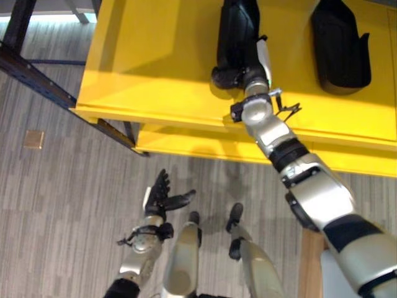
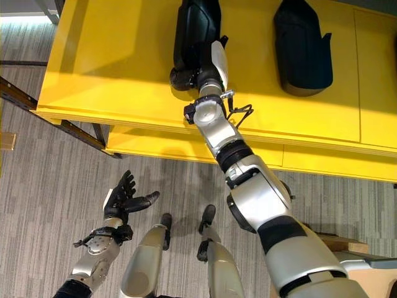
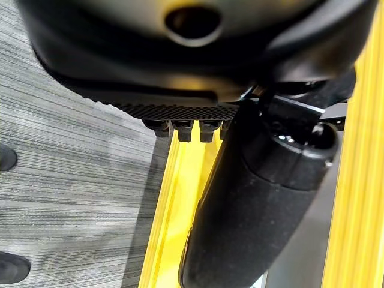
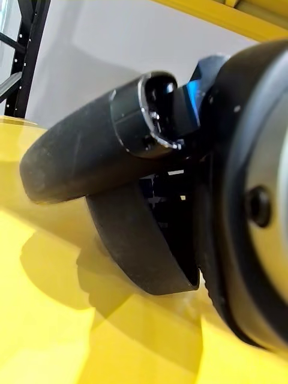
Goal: Move parts from the plastic box to the shelf.
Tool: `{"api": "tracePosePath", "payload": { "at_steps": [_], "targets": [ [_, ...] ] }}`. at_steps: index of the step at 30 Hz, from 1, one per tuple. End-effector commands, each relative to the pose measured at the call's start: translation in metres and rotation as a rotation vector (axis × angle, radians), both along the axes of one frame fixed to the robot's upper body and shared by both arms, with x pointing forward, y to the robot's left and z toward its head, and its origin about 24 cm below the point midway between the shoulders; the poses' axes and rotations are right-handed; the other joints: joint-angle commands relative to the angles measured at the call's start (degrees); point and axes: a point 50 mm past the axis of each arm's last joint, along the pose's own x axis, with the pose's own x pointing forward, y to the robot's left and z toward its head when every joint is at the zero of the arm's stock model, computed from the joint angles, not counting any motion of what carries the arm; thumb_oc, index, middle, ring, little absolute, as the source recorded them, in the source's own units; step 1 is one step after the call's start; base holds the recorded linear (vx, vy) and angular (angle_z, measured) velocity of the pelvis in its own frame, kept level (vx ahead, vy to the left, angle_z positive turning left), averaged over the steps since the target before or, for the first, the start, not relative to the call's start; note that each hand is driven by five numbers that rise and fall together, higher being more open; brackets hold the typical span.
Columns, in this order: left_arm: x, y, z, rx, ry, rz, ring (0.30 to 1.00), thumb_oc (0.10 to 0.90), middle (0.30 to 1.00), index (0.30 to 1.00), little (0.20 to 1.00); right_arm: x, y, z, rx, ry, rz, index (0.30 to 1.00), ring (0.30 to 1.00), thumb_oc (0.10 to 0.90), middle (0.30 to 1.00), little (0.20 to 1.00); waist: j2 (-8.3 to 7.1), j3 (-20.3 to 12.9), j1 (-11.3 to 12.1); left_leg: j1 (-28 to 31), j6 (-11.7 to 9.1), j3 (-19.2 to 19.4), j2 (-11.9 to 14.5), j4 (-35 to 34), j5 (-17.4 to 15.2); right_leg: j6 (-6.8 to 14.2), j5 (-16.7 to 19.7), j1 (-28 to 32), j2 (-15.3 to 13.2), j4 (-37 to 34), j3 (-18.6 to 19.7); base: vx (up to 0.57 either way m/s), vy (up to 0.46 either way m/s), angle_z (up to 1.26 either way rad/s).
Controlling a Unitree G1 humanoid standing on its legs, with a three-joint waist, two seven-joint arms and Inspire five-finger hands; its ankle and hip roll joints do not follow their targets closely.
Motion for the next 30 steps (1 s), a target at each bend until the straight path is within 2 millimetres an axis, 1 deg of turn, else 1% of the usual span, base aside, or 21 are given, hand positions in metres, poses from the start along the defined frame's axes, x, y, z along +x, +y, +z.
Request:
{"api": "tracePosePath", "payload": {
  "at_steps": [1,8,10,12,15,16,19,25,27,30],
  "targets": [
    [0.005,-0.012,0.033,-0.024,-0.167,-0.057,1.000,0.900,1.000,1.000,1.000,-0.011,0.019,0.044,0.032,-0.168,0.080,1.000,1.000,0.900,1.000,1.000,2.44,-0.33,2.27,10.56,-3.85,4.00,-1.58,-18.07,13.43,6.13,-2.78,1.13,-0.38,4.42,-0.80,0.00,0.000,0.00],
    [0.005,-0.011,0.033,-0.021,-0.166,-0.057,1.000,0.900,1.000,1.000,1.000,-0.012,0.019,0.046,0.039,-0.175,0.079,1.000,1.000,0.900,1.000,1.000,2.45,-0.33,2.22,10.50,-3.83,4.01,-1.50,-17.97,13.41,6.16,-2.81,1.05,-0.38,4.53,-0.80,0.00,0.000,0.00],
    [0.002,-0.008,0.032,-0.019,-0.158,-0.041,1.000,0.900,1.000,1.000,1.000,-0.019,0.018,0.056,0.075,-0.240,0.083,1.000,1.000,0.900,1.000,1.000,2.29,-0.33,1.58,10.62,-3.67,4.09,-1.36,-18.18,13.19,6.28,-2.75,0.92,-0.37,4.79,-0.77,0.01,-0.035,0.00],
    [0.001,-0.007,0.031,-0.019,-0.155,-0.033,1.000,0.900,1.000,1.000,1.000,-0.022,0.017,0.061,0.085,-0.272,0.082,1.000,1.000,0.900,1.000,1.000,2.21,-0.33,1.27,10.62,-3.64,4.13,-1.26,-18.20,13.09,6.33,-2.76,0.83,-0.32,4.91,-0.70,0.00,0.000,0.00],
    [0.000,-0.006,0.032,-0.017,-0.155,-0.025,1.000,0.900,1.000,1.000,1.000,-0.026,0.016,0.065,0.108,-0.305,0.080,1.000,1.000,0.900,1.000,1.000,2.12,-0.33,0.91,10.63,-3.62,4.22,-1.23,-18.18,13.00,6.38,-2.79,0.68,-0.29,5.10,-0.69,0.00,0.000,0.00],
    [0.000,-0.005,0.032,-0.016,-0.155,-0.017,1.000,0.900,1.000,1.000,1.000,-0.032,0.017,0.070,0.126,-0.351,0.088,1.000,1.000,0.900,1.000,1.000,2.01,-0.33,0.42,10.69,-3.52,4.31,-1.20,-18.14,12.83,6.43,-2.80,0.58,-0.24,5.24,-0.69,0.00,0.000,0.00],
    [-0.001,-0.006,0.032,-0.016,-0.152,-0.013,1.000,0.900,1.000,1.000,1.000,-0.040,0.017,0.077,0.148,-0.413,0.094,1.000,1.000,0.900,1.000,1.000,1.82,-0.33,-0.09,10.74,-3.48,4.36,-1.19,-18.12,12.66,6.47,-2.94,0.39,-0.16,5.39,-0.69,0.00,0.000,0.00],
    [-0.002,-0.006,0.033,-0.012,-0.156,0.002,1.000,0.900,1.000,1.000,1.000,-0.061,0.013,0.099,0.139,-0.570,0.062,1.000,1.000,0.900,1.000,1.000,1.75,-0.33,-0.93,10.67,-3.55,4.34,-1.20,-18.10,12.37,6.55,-3.14,-0.02,-0.29,5.89,-0.65,0.00,0.000,0.00],
    [-0.002,-0.006,0.033,-0.011,-0.155,0.002,1.000,0.900,1.000,1.000,1.000,-0.061,0.013,0.099,0.139,-0.570,0.061,1.000,1.000,0.900,1.000,1.000,1.74,-0.33,-0.93,10.67,-3.55,4.33,-1.21,-18.10,12.37,6.55,-3.14,-0.02,-0.30,5.91,-0.65,0.00,0.000,0.00],
    [-0.003,-0.006,0.034,-0.004,-0.158,0.000,1.000,0.900,1.000,1.000,1.000,-0.072,0.009,0.107,0.142,-0.648,0.043,1.000,1.000,0.900,1.000,1.000,1.68,-0.33,-1.22,10.62,-3.50,4.29,-1.12,-17.84,12.15,6.58,-3.21,-0.36,-0.27,6.41,-0.59,0.00,0.000,0.00]
  ]
}}
